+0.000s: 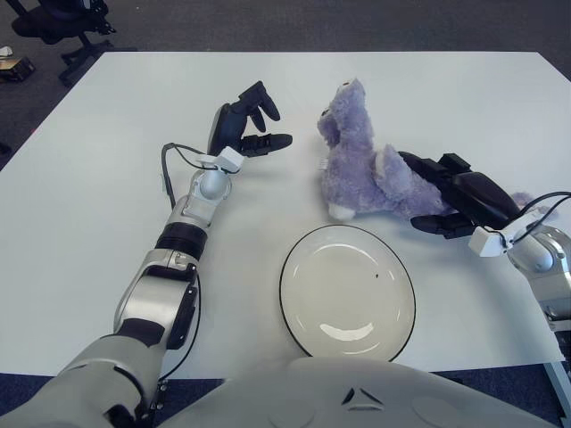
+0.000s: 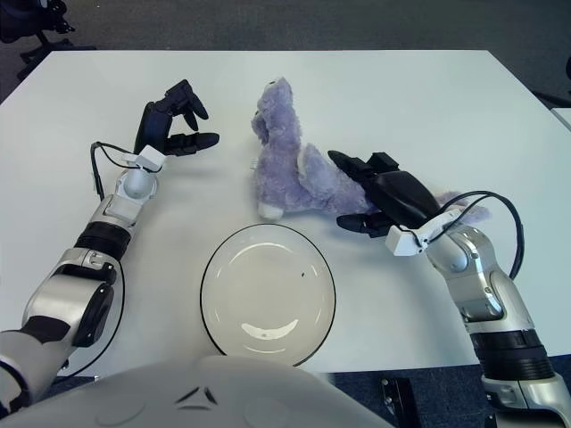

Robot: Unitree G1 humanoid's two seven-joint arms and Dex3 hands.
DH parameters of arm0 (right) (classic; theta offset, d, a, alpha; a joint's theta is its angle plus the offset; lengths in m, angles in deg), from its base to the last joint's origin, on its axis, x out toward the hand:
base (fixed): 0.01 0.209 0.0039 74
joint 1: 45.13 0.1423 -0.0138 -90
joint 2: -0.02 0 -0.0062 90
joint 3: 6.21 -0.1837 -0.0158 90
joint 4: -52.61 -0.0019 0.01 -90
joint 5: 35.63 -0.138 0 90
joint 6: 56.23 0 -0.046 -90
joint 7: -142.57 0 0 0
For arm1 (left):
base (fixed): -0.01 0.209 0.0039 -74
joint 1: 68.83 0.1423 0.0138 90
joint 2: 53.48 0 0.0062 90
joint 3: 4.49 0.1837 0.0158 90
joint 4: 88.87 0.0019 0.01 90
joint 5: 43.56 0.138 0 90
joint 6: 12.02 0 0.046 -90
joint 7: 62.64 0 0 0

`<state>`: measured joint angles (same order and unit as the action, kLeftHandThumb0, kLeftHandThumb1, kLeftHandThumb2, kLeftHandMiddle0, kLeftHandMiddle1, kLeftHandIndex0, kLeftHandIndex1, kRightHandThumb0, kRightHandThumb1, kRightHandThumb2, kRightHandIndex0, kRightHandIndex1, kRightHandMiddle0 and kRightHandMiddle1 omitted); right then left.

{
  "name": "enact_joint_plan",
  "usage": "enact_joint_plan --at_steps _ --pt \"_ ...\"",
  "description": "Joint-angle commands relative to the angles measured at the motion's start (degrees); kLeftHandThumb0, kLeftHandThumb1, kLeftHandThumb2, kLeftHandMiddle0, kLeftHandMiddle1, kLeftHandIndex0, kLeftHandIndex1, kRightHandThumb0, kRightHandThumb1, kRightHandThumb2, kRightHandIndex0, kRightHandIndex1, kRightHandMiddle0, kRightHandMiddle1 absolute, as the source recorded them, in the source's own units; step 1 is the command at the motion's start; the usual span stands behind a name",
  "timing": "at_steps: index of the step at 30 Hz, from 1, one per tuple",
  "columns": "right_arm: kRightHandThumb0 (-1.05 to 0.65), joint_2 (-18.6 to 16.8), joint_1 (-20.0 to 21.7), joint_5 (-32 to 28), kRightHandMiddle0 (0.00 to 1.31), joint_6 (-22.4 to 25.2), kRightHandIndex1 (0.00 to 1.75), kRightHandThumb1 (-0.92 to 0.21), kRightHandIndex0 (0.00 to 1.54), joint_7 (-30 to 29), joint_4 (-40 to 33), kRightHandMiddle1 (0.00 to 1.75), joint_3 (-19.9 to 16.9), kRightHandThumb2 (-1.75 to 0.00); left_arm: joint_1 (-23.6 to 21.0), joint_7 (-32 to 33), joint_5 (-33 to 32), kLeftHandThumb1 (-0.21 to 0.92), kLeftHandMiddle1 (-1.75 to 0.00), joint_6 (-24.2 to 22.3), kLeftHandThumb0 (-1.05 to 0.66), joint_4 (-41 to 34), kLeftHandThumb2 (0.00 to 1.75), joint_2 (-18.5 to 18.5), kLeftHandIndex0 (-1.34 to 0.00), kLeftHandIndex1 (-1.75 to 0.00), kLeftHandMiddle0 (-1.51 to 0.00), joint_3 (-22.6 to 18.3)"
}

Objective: Put the doll into the plate.

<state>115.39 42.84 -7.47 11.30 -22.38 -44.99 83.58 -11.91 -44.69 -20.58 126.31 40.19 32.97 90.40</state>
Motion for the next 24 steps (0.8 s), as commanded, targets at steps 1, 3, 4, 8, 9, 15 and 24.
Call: enact_joint_plan --at_steps 1,3,4,8,9,15,24 --pt "-1.00 0.34 -1.49 2.17 0.10 0.14 0.00 -0.92 0.00 1.32 1.98 0.00 2.32 -0.62 0.55 1.10 0.67 0.92 -1.75 0.80 -0.10 0.65 0.09 0.36 -0.64 -1.75 -0.80 0.13" --pt "-1.00 0.45 -1.46 2.13 0.10 0.14 0.00 -0.92 0.00 1.17 2.03 0.00 2.43 -0.62 0.51 1.26 0.78 0.92 -1.75 0.89 -0.10 0.76 0.09 0.37 -0.64 -1.75 -0.80 0.16" --pt "-1.00 0.50 -1.45 2.11 0.10 0.15 0.00 -0.92 0.00 1.11 2.05 0.00 2.48 -0.62 0.49 1.32 0.81 0.92 -1.75 0.92 -0.10 0.80 0.09 0.37 -0.64 -1.75 -0.80 0.17" --pt "-1.00 0.38 -1.01 2.70 0.10 0.38 0.00 -0.92 0.00 0.54 2.65 0.00 3.07 -0.62 0.47 1.76 1.23 0.92 -1.75 1.16 -0.10 0.90 0.09 0.40 -0.64 -1.75 -0.80 0.24" --pt "-1.00 0.19 -0.69 3.19 0.10 0.52 0.00 -0.92 0.00 0.23 3.08 0.00 3.40 -0.62 0.48 2.02 1.50 0.92 -1.75 1.28 -0.10 0.89 0.09 0.41 -0.64 -1.75 -0.80 0.29" --pt "-1.00 -0.14 0.08 4.96 0.10 0.81 0.00 -0.92 0.00 -1.53 4.60 0.00 4.64 -0.64 0.47 2.86 2.16 0.92 -1.75 1.56 -0.10 1.03 0.10 0.43 -0.64 -1.75 -0.80 0.49" --pt "-0.98 -1.17 0.58 9.67 0.13 2.64 0.00 -0.92 0.00 -5.98 5.94 0.02 6.08 -0.64 0.43 3.43 2.60 0.92 -1.75 1.72 -0.11 1.21 0.10 0.29 -0.64 -1.75 -0.80 0.49"
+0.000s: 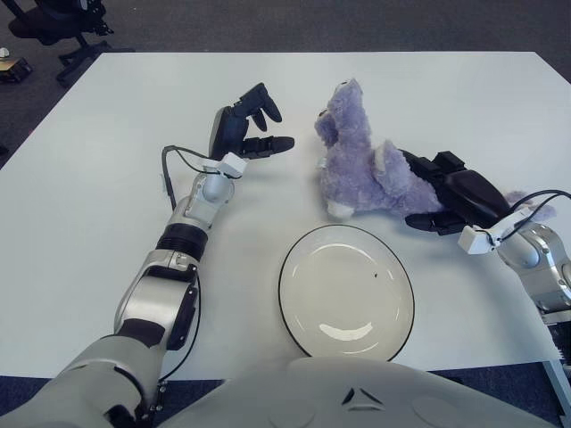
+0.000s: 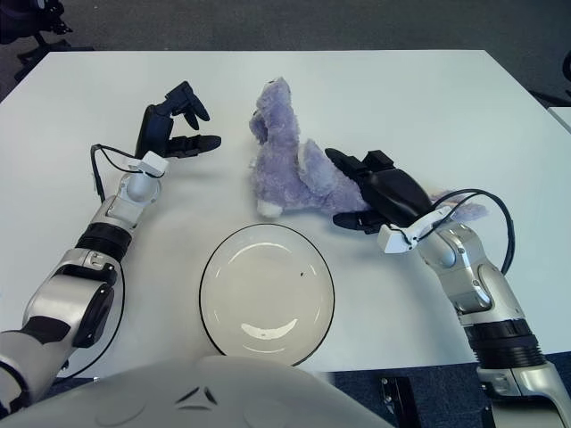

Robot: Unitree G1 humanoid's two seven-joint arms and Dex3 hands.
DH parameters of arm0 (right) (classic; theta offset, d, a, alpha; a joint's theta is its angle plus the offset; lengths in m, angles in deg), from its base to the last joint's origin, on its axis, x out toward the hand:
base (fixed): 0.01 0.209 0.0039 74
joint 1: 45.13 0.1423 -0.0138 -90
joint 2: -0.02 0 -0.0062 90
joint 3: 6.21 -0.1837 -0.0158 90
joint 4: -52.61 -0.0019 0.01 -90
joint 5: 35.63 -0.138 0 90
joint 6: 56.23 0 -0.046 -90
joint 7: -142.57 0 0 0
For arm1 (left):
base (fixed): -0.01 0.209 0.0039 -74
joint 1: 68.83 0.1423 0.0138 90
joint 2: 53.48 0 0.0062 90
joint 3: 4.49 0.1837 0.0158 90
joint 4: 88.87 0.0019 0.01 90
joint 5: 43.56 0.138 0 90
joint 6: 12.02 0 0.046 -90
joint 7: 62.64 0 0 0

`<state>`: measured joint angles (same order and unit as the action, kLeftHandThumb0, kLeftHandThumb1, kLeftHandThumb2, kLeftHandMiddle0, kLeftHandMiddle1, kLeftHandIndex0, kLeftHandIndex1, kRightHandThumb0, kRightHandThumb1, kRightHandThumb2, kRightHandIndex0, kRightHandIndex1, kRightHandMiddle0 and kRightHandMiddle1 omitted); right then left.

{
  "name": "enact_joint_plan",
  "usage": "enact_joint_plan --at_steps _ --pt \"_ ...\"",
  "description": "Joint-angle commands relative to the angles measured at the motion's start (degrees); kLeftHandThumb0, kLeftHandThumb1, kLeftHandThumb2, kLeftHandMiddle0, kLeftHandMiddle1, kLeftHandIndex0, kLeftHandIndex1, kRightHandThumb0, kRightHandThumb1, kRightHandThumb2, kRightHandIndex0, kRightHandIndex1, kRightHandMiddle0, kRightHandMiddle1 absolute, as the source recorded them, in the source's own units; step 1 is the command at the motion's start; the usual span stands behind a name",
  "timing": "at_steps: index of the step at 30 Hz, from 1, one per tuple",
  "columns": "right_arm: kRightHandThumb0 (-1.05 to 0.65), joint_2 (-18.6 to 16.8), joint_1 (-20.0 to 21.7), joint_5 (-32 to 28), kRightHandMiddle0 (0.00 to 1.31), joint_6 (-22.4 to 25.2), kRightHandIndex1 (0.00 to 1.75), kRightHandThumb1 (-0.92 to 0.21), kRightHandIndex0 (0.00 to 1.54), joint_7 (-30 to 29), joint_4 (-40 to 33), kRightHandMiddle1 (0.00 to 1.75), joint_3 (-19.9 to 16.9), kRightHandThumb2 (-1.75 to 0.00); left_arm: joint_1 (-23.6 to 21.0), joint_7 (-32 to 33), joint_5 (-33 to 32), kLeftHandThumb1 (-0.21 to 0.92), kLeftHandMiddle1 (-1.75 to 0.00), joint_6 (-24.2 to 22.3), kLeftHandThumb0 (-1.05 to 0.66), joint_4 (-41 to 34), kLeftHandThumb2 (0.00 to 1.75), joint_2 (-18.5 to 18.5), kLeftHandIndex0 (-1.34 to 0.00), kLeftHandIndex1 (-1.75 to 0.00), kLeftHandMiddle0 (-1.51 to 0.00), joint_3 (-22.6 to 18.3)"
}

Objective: Put the doll into the plate.

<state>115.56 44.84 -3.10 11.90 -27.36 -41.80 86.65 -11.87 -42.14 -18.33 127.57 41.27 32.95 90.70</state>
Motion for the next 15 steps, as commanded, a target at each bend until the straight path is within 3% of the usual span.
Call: enact_joint_plan --at_steps 1,5,11,12,15 --pt "-0.97 -1.71 -1.30 6.72 0.15 2.56 0.00 -0.92 0.00 -2.21 3.10 0.02 3.33 -0.64 0.40 0.97 0.42 0.92 -1.75 0.46 -0.11 0.13 0.10 0.26 -0.64 -1.75 -0.80 0.21" --pt "-0.95 -2.48 -1.16 11.05 0.21 4.49 0.02 -0.92 0.04 -6.12 3.67 0.05 4.32 -0.63 0.35 1.22 0.47 0.92 -1.75 0.58 -0.11 0.28 0.10 0.15 -0.64 -1.75 -0.81 0.25" --pt "-0.93 -2.38 -1.10 11.70 0.24 5.12 0.02 -0.92 0.06 -7.32 3.78 0.06 4.94 -0.63 0.32 1.44 0.47 0.92 -1.75 0.60 -0.11 0.35 0.10 0.21 -0.64 -1.75 -0.81 0.41" --pt "-0.93 -2.72 -1.26 15.11 0.24 7.33 0.02 -0.92 0.07 -9.07 3.24 0.06 5.31 -0.63 0.24 1.55 0.40 0.92 -1.75 0.72 -0.11 0.45 0.10 0.14 -0.64 -1.75 -0.81 0.40" --pt "-0.79 -3.51 -1.59 21.04 0.53 11.46 0.06 -0.92 0.25 -12.41 2.30 0.16 6.03 -0.71 0.11 1.79 0.30 0.92 -1.75 0.95 -0.11 0.67 0.10 0.03 -0.64 -1.75 -0.81 0.42"
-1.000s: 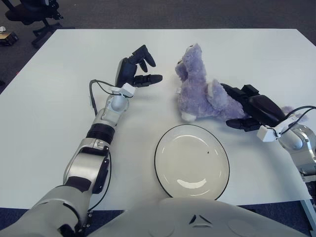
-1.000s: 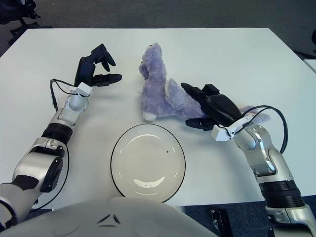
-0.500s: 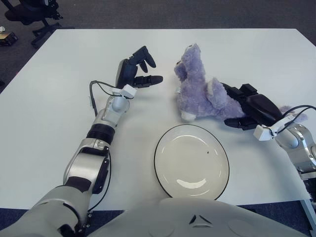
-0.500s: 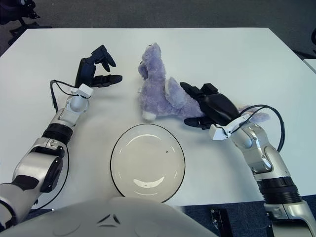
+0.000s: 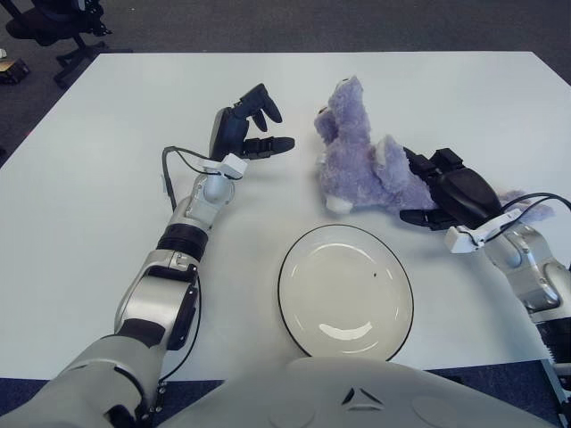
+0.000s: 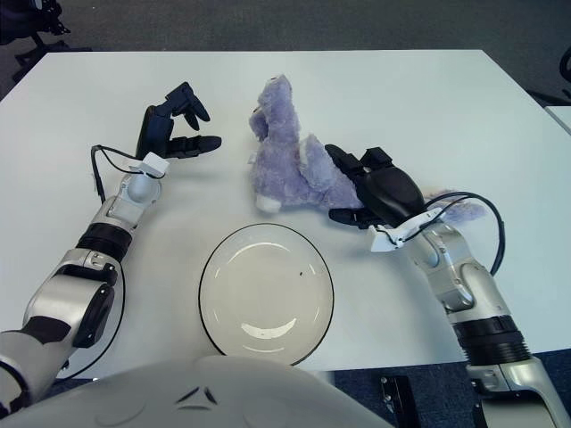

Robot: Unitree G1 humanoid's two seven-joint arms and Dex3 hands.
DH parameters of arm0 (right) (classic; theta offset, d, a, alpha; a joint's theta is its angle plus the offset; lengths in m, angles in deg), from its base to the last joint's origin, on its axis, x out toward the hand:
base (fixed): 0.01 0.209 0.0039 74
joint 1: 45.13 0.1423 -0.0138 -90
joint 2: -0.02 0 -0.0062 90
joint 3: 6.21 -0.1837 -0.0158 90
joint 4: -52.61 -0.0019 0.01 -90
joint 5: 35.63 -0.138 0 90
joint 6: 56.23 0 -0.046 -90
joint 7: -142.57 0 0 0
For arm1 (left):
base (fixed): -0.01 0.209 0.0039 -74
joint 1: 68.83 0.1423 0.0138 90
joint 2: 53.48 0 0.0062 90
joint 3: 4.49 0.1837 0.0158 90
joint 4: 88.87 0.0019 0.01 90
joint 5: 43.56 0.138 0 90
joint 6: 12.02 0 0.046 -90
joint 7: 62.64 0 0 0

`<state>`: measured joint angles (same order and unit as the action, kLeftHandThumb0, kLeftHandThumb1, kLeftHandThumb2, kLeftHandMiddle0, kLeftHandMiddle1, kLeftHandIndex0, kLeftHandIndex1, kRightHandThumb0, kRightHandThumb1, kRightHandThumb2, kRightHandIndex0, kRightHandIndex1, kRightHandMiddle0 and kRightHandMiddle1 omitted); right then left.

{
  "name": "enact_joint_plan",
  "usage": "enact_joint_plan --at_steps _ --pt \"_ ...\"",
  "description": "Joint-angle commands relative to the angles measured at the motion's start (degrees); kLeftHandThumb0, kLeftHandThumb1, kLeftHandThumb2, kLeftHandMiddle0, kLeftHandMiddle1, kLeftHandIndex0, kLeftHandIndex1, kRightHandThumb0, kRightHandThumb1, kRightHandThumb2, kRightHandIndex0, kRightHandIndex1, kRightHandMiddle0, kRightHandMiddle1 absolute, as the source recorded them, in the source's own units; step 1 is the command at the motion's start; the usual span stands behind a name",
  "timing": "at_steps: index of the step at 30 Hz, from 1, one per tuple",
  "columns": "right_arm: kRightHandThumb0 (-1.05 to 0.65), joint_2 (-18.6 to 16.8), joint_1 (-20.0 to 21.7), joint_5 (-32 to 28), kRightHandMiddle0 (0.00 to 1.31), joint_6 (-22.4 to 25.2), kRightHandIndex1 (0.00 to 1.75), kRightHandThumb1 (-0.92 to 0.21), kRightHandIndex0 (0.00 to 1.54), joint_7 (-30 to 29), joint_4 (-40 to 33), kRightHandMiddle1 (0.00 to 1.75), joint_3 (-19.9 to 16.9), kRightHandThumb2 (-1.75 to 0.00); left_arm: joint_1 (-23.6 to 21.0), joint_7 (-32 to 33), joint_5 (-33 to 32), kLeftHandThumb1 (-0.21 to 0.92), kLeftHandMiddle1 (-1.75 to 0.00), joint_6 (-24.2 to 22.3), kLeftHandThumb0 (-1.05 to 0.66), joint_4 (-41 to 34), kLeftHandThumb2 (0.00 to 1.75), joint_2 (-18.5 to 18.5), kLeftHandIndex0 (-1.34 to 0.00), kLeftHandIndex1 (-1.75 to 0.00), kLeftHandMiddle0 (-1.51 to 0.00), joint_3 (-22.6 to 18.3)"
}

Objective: Put the doll into the plate.

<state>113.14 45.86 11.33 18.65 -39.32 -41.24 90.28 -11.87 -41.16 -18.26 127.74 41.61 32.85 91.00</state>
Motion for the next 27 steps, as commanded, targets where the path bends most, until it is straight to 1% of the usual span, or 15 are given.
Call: enact_joint_plan --at_steps 1,3,5,6,11,12,13,14,15,17,19,21,25,26,27 --pt "-0.78 -1.47 -2.68 7.47 0.55 5.54 0.06 -0.92 0.27 -1.27 1.64 0.16 2.57 -0.71 0.09 0.84 0.22 0.92 -1.75 0.81 -0.11 0.37 0.10 0.13 -0.64 -1.75 -0.81 0.13" --pt "-0.71 -2.41 -2.79 9.77 0.63 7.41 0.13 -0.92 0.35 -3.75 1.66 0.19 2.99 -0.70 0.05 0.92 0.18 0.92 -1.75 0.93 -0.11 0.49 0.10 0.12 -0.64 -1.75 -0.81 0.14" --pt "-0.62 -2.74 -2.83 10.74 0.69 8.36 0.38 -0.92 0.36 -4.85 1.65 0.23 3.32 -0.65 0.03 0.96 0.17 0.92 -1.75 0.99 -0.11 0.57 0.10 0.12 -0.64 -1.75 -0.81 0.16" --pt "-0.60 -2.75 -2.84 10.87 0.71 8.63 0.46 -0.92 0.35 -5.04 1.63 0.24 3.47 -0.64 0.02 0.98 0.18 0.92 -1.75 1.01 -0.11 0.59 0.10 0.12 -0.64 -1.75 -0.81 0.16" --pt "-0.57 -2.57 -2.80 11.05 0.73 9.60 0.58 -0.92 0.34 -5.68 1.57 0.26 4.16 -0.62 -0.02 1.04 0.19 0.92 -1.75 1.09 -0.10 0.68 0.10 0.14 -0.64 -1.75 -0.81 0.18" --pt "-0.57 -3.15 -1.96 11.27 0.74 7.88 0.59 -0.92 0.33 -11.50 5.17 0.26 4.59 -0.62 -0.05 1.00 0.09 0.92 -1.75 1.23 -0.10 0.75 0.10 0.18 -0.64 -1.75 -0.81 0.14" --pt "-0.45 -3.59 -1.33 11.43 0.72 6.58 0.79 -0.92 0.32 -15.88 7.89 0.43 4.92 -0.55 -0.07 0.98 0.01 0.92 -1.75 1.34 -0.10 0.80 0.10 0.21 -0.64 -1.75 -0.81 0.12" --pt "-0.29 -3.88 -0.80 11.49 0.67 5.15 1.11 -0.91 0.28 -20.23 10.46 0.71 5.20 -0.48 -0.09 0.97 -0.06 0.92 -1.75 1.46 -0.10 0.89 0.10 0.26 -0.64 -1.75 -0.81 0.09" --pt "-0.19 -3.97 -0.42 11.48 0.64 4.22 1.34 -0.84 0.25 -23.06 12.14 0.94 5.46 -0.55 -0.11 0.96 -0.10 0.92 -1.75 1.53 -0.10 0.94 0.10 0.29 -0.63 -1.75 -0.81 0.07" --pt "-0.10 -3.83 0.04 11.28 0.61 3.18 1.54 -0.76 0.23 -26.11 13.84 1.14 5.86 -0.65 -0.12 0.94 -0.16 0.92 -1.75 1.63 -0.09 1.02 0.10 0.34 -0.63 -1.75 -0.81 0.04" --pt "-0.04 -3.43 0.47 11.12 0.57 1.88 1.66 -0.67 0.23 -29.22 15.58 1.33 6.33 -0.77 -0.13 0.92 -0.25 0.92 -1.75 1.74 -0.09 1.11 0.10 0.37 -0.63 -1.75 -0.81 -0.02" --pt "-0.02 -3.12 0.88 11.01 0.55 1.20 1.70 -0.63 0.24 -31.01 16.76 1.41 6.81 -0.84 -0.15 0.92 -0.29 0.92 -1.75 1.81 -0.09 1.18 0.10 0.38 -0.63 -1.75 -0.81 -0.04" --pt "0.00 -2.79 1.46 10.86 0.54 0.74 1.74 -0.59 0.25 -32.58 18.01 1.49 7.49 -0.90 -0.17 0.94 -0.28 0.92 -1.75 1.86 -0.09 1.24 0.10 0.38 -0.63 -1.75 -0.81 -0.04" --pt "0.00 -2.25 2.08 10.30 0.54 -1.37 1.74 -0.59 0.25 -33.59 19.20 1.49 7.89 -0.90 0.23 0.57 -0.93 0.92 -1.75 2.16 -0.09 1.15 0.10 0.69 -0.63 -1.75 -0.81 -0.37" --pt "0.00 -1.78 2.66 9.83 0.50 -3.16 1.74 -0.55 0.31 -34.43 20.27 1.54 8.25 -0.97 0.61 0.21 -1.54 0.92 -1.75 2.41 -0.09 1.06 0.10 0.98 -0.63 -1.75 -0.81 -0.67"
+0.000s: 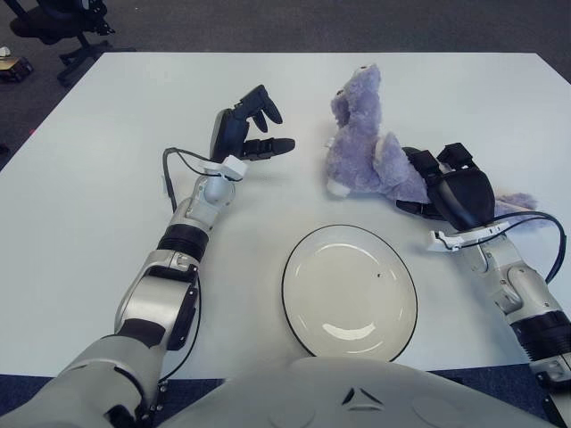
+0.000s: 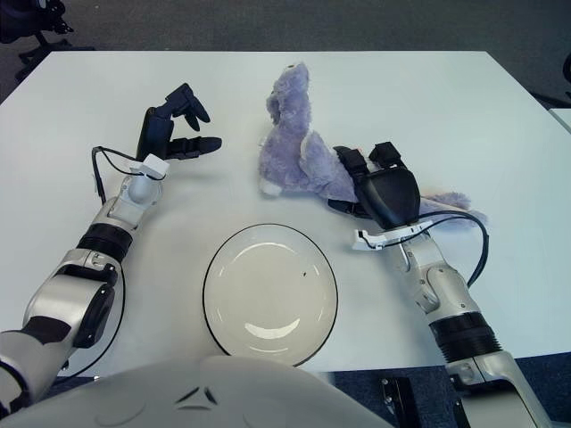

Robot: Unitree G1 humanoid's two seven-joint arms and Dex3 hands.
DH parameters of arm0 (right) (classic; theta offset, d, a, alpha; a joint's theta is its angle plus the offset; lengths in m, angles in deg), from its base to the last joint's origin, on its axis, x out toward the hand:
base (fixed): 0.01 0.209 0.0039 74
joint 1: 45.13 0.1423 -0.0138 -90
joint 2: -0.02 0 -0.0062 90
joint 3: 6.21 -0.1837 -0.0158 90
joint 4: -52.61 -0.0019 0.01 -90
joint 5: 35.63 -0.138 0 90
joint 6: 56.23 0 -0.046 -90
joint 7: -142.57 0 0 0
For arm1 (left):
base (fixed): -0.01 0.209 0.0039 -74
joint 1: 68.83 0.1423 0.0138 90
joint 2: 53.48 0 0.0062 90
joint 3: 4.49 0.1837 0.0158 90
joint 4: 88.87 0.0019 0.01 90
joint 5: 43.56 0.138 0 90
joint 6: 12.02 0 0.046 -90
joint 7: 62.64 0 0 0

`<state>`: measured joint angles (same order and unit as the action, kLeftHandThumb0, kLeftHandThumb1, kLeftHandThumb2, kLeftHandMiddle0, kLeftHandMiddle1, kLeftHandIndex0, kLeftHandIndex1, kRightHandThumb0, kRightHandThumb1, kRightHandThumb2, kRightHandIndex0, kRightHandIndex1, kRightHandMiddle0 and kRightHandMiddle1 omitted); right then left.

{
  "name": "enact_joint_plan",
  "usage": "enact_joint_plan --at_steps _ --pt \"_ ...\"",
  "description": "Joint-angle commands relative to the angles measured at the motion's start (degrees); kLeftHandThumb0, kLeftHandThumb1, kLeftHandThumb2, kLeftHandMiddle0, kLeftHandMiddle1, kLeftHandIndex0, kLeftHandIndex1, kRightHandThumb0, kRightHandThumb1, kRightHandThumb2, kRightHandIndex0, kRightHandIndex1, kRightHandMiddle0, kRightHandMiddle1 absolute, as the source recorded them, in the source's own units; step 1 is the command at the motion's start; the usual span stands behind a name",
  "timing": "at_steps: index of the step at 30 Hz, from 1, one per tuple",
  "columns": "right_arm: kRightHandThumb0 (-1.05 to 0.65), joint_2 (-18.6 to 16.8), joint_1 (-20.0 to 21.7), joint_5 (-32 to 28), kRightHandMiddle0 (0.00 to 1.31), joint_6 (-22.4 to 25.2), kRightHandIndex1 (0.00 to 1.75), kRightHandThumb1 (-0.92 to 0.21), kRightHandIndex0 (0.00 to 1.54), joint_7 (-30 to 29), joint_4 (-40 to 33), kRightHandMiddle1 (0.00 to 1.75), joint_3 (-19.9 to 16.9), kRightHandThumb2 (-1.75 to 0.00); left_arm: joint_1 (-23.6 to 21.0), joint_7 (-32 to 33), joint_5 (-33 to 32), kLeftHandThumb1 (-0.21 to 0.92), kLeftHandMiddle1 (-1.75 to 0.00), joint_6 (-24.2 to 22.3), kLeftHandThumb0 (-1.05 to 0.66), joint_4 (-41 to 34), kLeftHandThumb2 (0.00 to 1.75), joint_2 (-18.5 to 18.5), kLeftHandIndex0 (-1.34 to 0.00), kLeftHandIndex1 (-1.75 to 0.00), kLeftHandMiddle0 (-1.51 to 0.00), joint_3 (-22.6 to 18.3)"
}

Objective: Put the doll into the plate.

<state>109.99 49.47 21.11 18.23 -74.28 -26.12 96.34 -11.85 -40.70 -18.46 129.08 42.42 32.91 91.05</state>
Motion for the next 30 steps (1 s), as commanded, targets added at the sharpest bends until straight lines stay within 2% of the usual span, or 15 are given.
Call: enact_joint_plan --at_steps 1,5,13,16,17,19,22,27,29,30 --pt "0.00 1.72 -0.51 -0.27 0.47 -4.03 1.74 -0.51 0.36 -0.10 5.97 1.58 2.48 -1.03 0.85 -0.50 -1.77 0.92 -1.75 1.25 -0.09 0.20 0.10 1.12 -0.63 -1.75 -0.81 -0.93" --pt "0.00 2.36 0.83 -0.65 0.43 -6.70 1.75 -0.44 0.44 -2.17 8.40 1.66 3.28 -1.14 2.07 -1.00 -2.68 0.92 -1.75 1.34 -0.09 -0.27 0.10 1.94 -0.63 -1.75 -0.81 -1.67" --pt "0.00 2.71 1.65 -0.83 0.41 -7.81 1.75 -0.41 0.48 -3.49 9.91 1.69 3.94 -1.19 2.41 -1.32 -3.01 0.92 -1.75 1.23 -0.09 -0.58 0.09 2.12 -0.63 -1.75 -0.81 -1.79" --pt "0.00 3.10 3.63 -0.39 0.38 -8.79 1.75 -0.40 0.51 -5.56 12.68 1.72 4.48 -1.22 6.13 -2.60 -6.49 0.92 -1.75 2.15 -0.10 0.11 0.09 3.42 -0.63 -1.75 -0.81 -3.72" --pt "0.14 3.19 4.10 -0.39 0.43 -9.03 1.75 -0.47 0.47 -6.00 13.32 1.73 4.66 -1.12 6.80 -3.05 -7.35 0.92 -1.75 2.22 -0.10 0.00 0.09 3.51 -0.63 -1.75 -0.81 -4.10" --pt "0.28 3.23 5.19 -0.70 0.48 -9.84 1.75 -0.56 0.42 -6.85 14.81 1.74 5.01 -1.00 8.09 -4.00 -8.79 0.92 -1.75 1.54 -0.10 -1.26 0.09 3.39 -0.63 -1.75 -0.81 -4.73" --pt "0.35 3.23 6.89 -1.61 0.50 -12.02 1.75 -0.60 0.39 -8.29 17.12 1.74 5.27 -0.94 9.70 -5.32 -10.16 0.92 -1.75 0.01 -0.10 -3.06 0.09 3.43 -0.63 -1.75 -0.81 -5.52" --pt "0.38 3.30 7.66 -1.62 0.51 -12.92 1.75 -0.62 0.38 -9.27 18.49 1.75 5.69 -0.92 10.33 -6.47 -10.82 0.92 -1.75 -0.95 -0.10 -4.38 0.10 3.24 -0.63 -1.75 -0.81 -5.93" --pt "0.38 1.76 10.25 -10.18 0.51 -22.43 1.75 -0.62 0.38 -7.19 22.05 1.75 4.10 -0.92 11.82 -7.80 -13.72 0.92 -1.75 -1.40 -0.10 -4.74 0.10 3.06 -0.62 -1.75 -0.81 -6.95" --pt "0.38 1.27 11.14 -13.04 0.51 -25.50 1.75 -0.62 0.38 -6.36 23.29 1.75 3.62 -0.92 12.31 -8.27 -14.68 0.92 -1.75 -1.60 -0.10 -4.91 0.10 2.96 -0.62 -1.75 -0.81 -7.32"
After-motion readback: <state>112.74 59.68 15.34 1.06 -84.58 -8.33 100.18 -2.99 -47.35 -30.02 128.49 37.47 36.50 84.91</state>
